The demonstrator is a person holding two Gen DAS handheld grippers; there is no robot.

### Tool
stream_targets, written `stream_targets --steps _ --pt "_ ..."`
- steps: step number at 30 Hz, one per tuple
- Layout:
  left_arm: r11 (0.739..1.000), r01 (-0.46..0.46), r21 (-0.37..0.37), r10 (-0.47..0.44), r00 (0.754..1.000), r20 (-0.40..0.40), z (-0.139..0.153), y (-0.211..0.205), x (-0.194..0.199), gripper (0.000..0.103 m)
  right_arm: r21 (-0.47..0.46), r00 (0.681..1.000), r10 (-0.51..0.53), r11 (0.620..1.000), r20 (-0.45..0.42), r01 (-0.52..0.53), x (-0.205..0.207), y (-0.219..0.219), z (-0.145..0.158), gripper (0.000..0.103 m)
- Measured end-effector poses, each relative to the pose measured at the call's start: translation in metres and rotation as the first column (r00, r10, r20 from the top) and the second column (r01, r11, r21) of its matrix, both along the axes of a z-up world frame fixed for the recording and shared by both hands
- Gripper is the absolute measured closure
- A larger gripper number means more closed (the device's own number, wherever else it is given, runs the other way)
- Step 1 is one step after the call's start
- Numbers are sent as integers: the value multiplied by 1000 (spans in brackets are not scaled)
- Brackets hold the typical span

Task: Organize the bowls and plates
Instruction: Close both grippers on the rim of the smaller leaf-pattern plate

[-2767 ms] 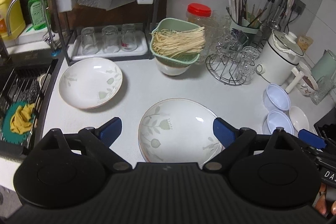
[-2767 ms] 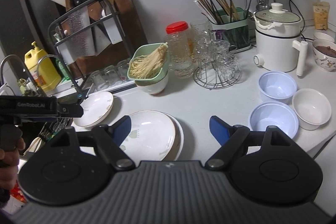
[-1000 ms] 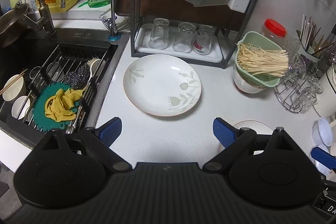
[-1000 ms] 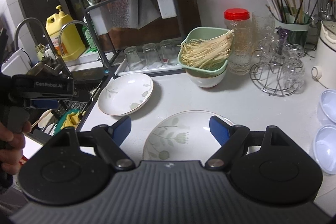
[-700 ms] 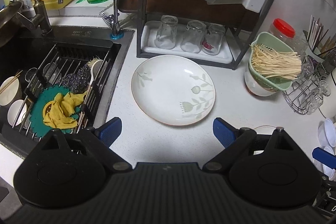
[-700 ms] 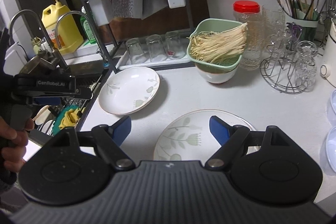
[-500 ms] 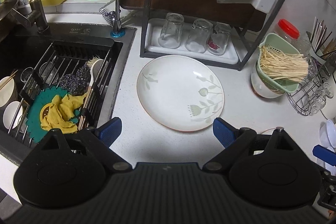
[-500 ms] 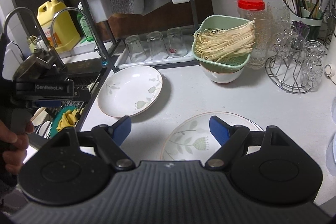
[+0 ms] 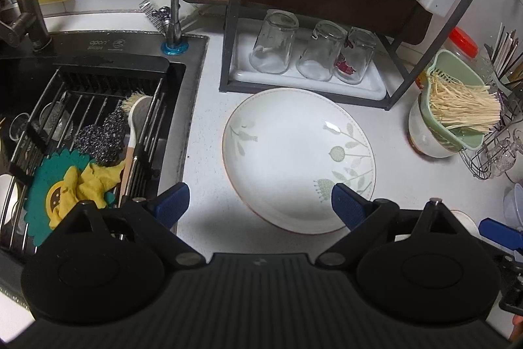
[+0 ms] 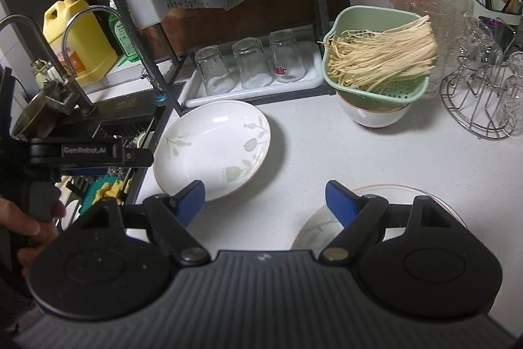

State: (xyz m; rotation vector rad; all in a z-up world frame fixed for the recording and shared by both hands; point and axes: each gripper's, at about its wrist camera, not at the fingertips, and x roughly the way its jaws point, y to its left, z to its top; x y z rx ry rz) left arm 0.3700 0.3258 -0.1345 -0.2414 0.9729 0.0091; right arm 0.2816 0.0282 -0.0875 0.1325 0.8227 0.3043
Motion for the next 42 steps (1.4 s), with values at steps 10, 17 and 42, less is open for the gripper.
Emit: stream_targets --steps 10,17,42 --pt "999 9 -40 -10 999 -35 -24 16 38 7 14 999 -14 1000 -49 14 47 17 -12 27" --pt "997 44 -68 -47 998 -37 -40 28 63 9 10 993 -20 1000 -113 21 79 35 -20 40" --pt "974 126 -190 -147 984 -100 -78 39 110 43 -75 957 -110 993 -267 93 137 70 -72 70"
